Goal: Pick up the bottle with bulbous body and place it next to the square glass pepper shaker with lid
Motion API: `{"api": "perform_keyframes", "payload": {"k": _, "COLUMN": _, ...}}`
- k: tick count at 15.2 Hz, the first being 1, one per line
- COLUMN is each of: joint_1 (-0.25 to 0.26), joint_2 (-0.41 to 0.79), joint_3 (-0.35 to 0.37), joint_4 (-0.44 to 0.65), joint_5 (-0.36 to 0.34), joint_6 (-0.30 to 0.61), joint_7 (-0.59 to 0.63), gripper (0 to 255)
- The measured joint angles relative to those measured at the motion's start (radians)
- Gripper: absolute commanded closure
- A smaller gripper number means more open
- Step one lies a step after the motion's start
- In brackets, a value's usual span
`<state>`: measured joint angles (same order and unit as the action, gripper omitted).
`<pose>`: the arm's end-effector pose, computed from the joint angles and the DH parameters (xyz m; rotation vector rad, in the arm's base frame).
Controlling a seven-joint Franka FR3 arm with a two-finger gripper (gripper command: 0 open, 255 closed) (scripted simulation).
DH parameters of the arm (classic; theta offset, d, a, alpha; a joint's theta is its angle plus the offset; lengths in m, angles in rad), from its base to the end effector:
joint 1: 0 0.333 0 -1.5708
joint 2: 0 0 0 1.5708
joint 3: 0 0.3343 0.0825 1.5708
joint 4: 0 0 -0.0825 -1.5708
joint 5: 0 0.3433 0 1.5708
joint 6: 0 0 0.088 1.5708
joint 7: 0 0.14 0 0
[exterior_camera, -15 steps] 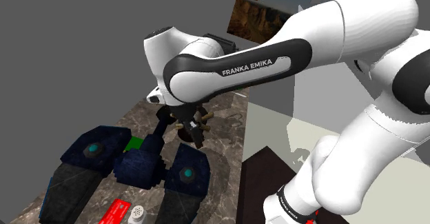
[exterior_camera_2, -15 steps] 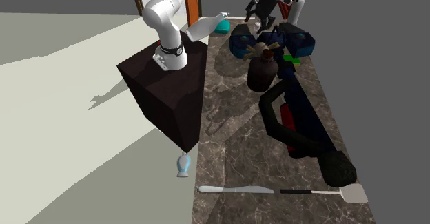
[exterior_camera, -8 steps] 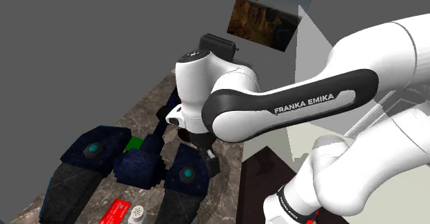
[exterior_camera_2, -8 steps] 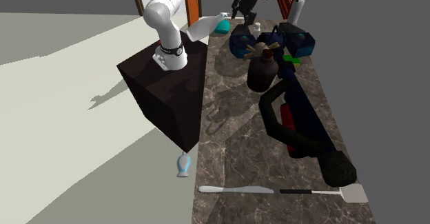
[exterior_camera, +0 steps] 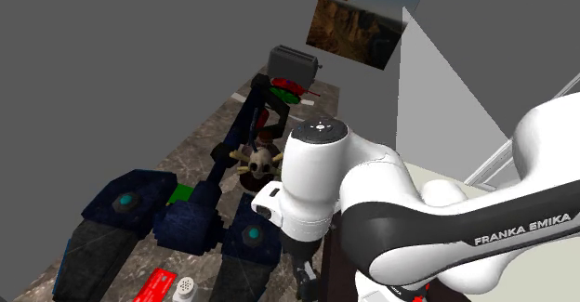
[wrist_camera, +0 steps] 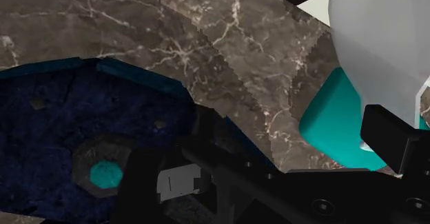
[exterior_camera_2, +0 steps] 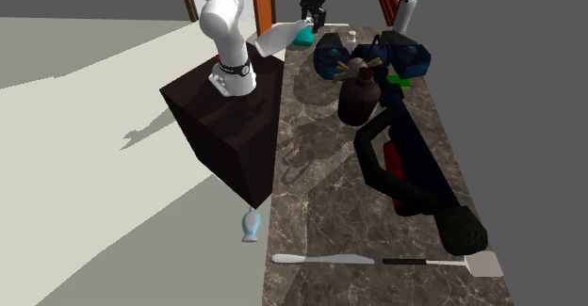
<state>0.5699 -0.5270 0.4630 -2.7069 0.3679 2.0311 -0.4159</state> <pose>0.1372 0.2738 0.3657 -2.5707 -1.7166 0.2897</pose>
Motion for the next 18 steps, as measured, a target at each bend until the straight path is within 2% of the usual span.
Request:
{"api": "perform_keyframes", "payload": {"k": 7, "joint_1": 0.16, "joint_2": -0.113, "joint_3": 0.165, "joint_4": -0.136, "joint_5": 0.215, "joint_6": 0.171, "joint_7": 0.23, "gripper": 0}}
{"api": "perform_keyframes", "payload": {"k": 10, "joint_1": 0.21, "joint_2": -0.101, "joint_3": 0.266, "joint_4": -0.15, "joint_5": 0.292, "joint_6": 0.262, "joint_7": 0.345, "gripper": 0}}
{"api": "perform_keyframes", "payload": {"k": 18, "joint_1": 0.192, "joint_2": 0.037, "joint_3": 0.365, "joint_4": -0.168, "joint_5": 0.339, "joint_6": 0.441, "joint_7": 0.371, "gripper": 0}}
